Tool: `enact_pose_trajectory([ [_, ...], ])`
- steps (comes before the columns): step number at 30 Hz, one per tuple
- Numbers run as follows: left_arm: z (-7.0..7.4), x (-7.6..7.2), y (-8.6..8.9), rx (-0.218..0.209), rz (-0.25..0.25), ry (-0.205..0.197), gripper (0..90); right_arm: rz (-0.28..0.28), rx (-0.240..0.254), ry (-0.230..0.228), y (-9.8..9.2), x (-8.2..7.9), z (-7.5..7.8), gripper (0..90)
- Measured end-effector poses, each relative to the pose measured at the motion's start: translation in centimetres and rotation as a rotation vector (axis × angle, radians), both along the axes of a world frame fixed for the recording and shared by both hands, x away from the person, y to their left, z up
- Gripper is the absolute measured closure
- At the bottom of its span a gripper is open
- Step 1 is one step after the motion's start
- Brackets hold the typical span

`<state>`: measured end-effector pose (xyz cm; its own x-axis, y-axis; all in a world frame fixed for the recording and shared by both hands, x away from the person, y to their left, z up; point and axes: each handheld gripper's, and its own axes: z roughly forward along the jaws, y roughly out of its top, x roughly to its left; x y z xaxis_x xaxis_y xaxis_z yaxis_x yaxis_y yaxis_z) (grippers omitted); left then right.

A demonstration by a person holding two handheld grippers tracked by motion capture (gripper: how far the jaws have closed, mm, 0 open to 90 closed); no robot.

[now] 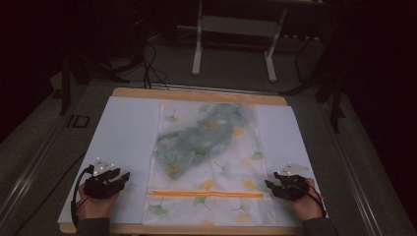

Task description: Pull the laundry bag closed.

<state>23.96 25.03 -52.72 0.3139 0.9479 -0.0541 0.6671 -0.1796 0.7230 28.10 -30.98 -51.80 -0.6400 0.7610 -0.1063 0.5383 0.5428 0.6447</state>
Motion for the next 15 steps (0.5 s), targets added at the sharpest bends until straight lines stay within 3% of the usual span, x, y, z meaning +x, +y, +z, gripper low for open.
enact_pose_trajectory([
  [15, -0.1, 0.0, -0.3, 0.014, -0.043, 0.018, 57.8, 0.085, 0.0, -0.001, 2.5, -0.2, 0.8, 51.3],
])
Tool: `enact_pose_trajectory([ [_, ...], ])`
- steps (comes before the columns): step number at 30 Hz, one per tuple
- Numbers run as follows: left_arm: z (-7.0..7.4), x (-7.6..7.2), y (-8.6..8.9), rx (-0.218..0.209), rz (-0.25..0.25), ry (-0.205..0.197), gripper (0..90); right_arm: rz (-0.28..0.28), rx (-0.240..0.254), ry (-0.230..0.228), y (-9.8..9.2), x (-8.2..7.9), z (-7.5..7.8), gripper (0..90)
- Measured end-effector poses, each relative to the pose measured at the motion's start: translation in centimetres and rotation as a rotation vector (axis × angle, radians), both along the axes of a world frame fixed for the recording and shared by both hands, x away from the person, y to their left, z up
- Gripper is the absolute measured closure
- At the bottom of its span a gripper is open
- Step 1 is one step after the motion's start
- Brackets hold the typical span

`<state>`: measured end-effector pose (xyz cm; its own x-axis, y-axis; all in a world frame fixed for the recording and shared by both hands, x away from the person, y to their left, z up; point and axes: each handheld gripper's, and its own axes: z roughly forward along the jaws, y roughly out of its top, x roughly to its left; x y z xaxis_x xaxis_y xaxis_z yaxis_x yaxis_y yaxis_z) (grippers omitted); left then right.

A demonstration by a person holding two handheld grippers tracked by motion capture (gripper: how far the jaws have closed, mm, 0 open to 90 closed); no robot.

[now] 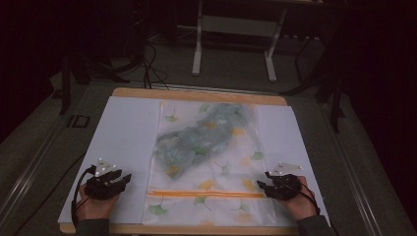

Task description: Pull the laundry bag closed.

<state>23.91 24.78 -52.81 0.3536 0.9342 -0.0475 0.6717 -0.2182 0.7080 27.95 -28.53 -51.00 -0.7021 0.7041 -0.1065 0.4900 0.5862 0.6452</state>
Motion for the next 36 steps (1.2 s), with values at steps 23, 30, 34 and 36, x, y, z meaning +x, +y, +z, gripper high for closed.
enact_pose_trajectory([
  [23, 0.2, -0.1, -0.2, -0.013, -0.006, 0.002, 53.5, 0.19, -0.014, 0.062, 5.3, 0.9, 0.4, 50.9],
  [30, 0.2, 0.0, -0.3, -0.018, -0.009, 0.004, 53.3, 0.234, -0.008, 0.065, 7.1, 0.9, 0.6, 50.5],
  [34, 0.2, 0.0, -0.4, -0.02, -0.009, 0.007, 53.2, 0.252, -0.009, 0.067, 8.0, 0.9, 0.6, 50.5],
  [36, 0.2, 0.0, -0.5, -0.015, -0.014, 0.009, 53.4, 0.267, -0.009, 0.067, 8.5, 0.9, 0.7, 50.3],
])
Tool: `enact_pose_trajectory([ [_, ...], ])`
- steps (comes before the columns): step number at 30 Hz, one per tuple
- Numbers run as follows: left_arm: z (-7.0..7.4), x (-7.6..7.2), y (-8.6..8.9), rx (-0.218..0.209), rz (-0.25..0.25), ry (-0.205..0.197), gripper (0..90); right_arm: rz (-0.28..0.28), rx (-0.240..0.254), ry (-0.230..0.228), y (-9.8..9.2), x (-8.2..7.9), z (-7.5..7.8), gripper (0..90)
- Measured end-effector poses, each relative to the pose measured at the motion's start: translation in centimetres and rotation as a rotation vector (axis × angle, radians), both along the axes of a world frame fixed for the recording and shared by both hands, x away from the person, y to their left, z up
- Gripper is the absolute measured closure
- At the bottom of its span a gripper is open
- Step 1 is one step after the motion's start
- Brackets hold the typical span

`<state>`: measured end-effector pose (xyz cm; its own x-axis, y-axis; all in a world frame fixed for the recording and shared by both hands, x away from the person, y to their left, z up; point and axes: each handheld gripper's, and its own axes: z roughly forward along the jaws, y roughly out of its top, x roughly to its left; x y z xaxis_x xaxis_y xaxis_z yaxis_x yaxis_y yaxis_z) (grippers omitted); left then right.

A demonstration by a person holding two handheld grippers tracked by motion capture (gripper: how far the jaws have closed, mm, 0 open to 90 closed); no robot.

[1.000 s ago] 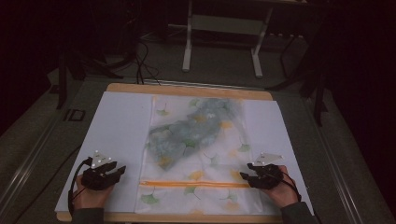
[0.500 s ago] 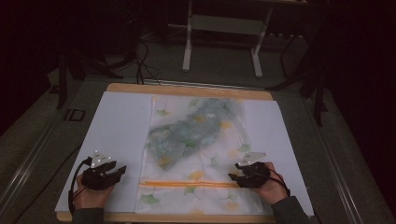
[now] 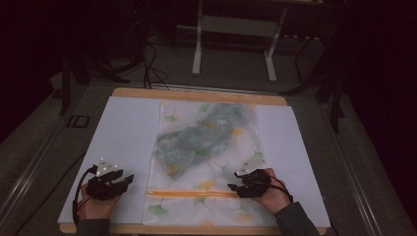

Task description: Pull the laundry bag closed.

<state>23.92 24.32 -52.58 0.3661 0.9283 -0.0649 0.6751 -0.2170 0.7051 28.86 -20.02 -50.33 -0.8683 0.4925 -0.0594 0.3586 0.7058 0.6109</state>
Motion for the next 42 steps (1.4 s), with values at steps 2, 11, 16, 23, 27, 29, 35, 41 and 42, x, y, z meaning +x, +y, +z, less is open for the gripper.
enact_pose_trajectory([
  [2, 0.0, 0.0, -0.1, 0.006, -0.005, 0.001, 53.4, 0.018, 0.009, 0.007, 0.6, 0.1, 0.0, 49.4],
  [11, -0.1, 0.2, -0.3, 0.01, -0.015, 0.008, 53.7, 0.101, 0.0, 0.024, 3.0, 0.1, -0.2, 49.4],
  [16, -0.1, 0.2, -0.3, 0.01, -0.018, 0.009, 53.7, 0.142, -0.001, 0.025, 4.6, 0.2, -0.1, 51.1],
  [23, 0.0, 0.1, -0.4, 0.016, -0.022, 0.009, 55.4, 0.188, 0.004, 0.039, 6.2, 0.4, -0.3, 54.7],
  [27, 0.0, 0.1, -0.4, 0.018, -0.024, 0.009, 55.6, 0.201, 0.006, 0.039, 7.1, 0.4, -0.3, 54.7],
  [29, 0.0, 0.1, -0.4, 0.016, -0.026, 0.009, 57.4, 0.208, 0.006, 0.04, 7.5, 0.3, -0.4, 54.7],
  [35, 0.2, 0.1, -0.2, 0.012, -0.018, 0.007, 57.9, 0.241, 0.005, 0.047, 9.1, 0.3, -0.8, 54.8],
  [41, 0.1, 0.1, -0.2, 0.021, -0.019, 0.009, 57.8, 0.27, 0.001, 0.056, 10.6, 0.1, -1.2, 55.5],
  [42, 0.1, 0.1, -0.3, 0.022, -0.02, 0.01, 57.8, 0.276, -0.001, 0.057, 10.9, 0.0, -1.2, 55.7],
])
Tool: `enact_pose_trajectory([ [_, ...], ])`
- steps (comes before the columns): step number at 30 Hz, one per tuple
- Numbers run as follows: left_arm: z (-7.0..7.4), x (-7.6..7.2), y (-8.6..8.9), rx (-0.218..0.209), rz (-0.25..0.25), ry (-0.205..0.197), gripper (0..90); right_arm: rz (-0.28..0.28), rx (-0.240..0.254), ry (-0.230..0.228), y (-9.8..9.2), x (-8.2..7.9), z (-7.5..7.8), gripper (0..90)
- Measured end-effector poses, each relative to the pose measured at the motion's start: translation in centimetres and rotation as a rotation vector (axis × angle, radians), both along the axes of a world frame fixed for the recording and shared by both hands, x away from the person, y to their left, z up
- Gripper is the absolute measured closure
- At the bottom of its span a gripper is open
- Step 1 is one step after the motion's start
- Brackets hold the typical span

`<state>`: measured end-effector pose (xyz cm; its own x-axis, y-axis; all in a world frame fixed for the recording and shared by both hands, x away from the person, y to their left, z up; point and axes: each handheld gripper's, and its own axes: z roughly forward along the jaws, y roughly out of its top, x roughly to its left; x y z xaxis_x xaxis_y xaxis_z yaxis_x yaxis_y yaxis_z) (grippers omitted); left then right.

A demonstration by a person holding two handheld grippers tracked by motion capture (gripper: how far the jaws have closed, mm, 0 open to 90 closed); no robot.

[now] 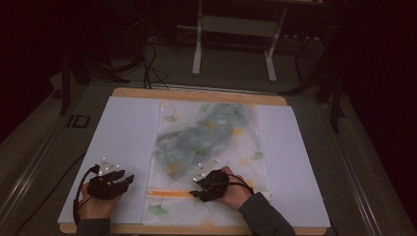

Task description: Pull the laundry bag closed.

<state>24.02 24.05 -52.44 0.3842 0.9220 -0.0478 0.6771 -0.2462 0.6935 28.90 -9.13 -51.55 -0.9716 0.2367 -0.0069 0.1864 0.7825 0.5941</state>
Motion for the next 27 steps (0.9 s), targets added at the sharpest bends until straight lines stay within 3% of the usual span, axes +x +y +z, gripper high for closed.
enact_pose_trajectory([
  [14, -0.1, 0.1, -0.1, -0.005, -0.01, 0.011, 55.7, 0.049, 0.016, -0.006, 3.0, -0.2, 0.0, 62.5],
  [27, -0.1, 0.1, -0.2, 0.003, -0.008, 0.013, 54.8, 0.072, 0.027, 0.005, 5.6, -0.3, -0.3, 62.5],
])
